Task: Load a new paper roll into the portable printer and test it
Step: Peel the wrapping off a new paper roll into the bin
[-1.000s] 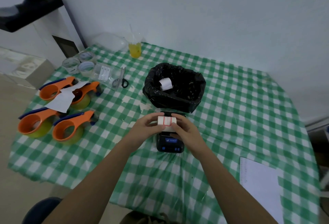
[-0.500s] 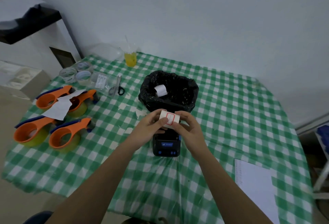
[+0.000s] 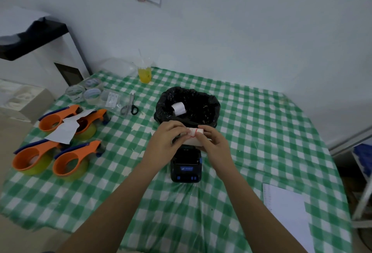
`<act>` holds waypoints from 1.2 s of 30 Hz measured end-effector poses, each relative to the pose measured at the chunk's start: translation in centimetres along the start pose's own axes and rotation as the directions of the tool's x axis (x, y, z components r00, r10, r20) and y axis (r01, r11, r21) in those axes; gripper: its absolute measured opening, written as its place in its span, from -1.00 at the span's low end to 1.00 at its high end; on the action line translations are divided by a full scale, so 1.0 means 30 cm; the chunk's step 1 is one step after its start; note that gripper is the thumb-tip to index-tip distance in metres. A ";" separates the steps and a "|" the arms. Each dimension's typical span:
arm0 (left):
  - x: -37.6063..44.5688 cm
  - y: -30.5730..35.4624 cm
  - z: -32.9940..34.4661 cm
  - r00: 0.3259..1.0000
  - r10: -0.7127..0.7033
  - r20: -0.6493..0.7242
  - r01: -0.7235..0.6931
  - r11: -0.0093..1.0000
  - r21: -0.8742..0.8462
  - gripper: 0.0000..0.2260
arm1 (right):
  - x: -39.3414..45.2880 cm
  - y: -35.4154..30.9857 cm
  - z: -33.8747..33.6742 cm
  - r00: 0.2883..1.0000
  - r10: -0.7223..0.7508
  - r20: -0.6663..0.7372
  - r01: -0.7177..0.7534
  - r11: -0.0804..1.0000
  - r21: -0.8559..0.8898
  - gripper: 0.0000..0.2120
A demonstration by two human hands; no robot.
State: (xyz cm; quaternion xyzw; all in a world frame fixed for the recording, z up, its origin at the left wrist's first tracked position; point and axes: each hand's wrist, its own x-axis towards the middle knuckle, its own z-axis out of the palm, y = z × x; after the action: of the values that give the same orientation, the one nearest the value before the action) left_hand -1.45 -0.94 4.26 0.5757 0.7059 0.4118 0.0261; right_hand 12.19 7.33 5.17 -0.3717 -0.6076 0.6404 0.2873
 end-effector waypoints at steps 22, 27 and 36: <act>0.052 0.033 0.006 0.981 0.162 0.111 -0.193 0.894 0.404 -0.70 | -0.011 -0.029 0.015 0.989 -0.031 -0.144 0.004 0.983 -0.184 -0.80; 0.050 0.030 0.018 0.991 0.113 0.077 -0.133 0.928 0.348 -0.75 | -0.006 -0.032 0.012 0.989 0.003 -0.147 -0.022 0.991 -0.134 -0.76; 0.075 0.043 0.008 0.985 0.138 0.100 -0.165 0.921 0.352 -0.72 | 0.019 -0.017 -0.004 0.988 -0.070 -0.139 0.035 0.970 -0.240 -0.79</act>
State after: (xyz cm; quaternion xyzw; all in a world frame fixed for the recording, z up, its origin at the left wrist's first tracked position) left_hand -1.07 1.06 5.88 0.6384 0.7210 0.2554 -0.0855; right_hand 11.92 7.91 5.61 -0.4332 -0.6665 0.5264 0.3018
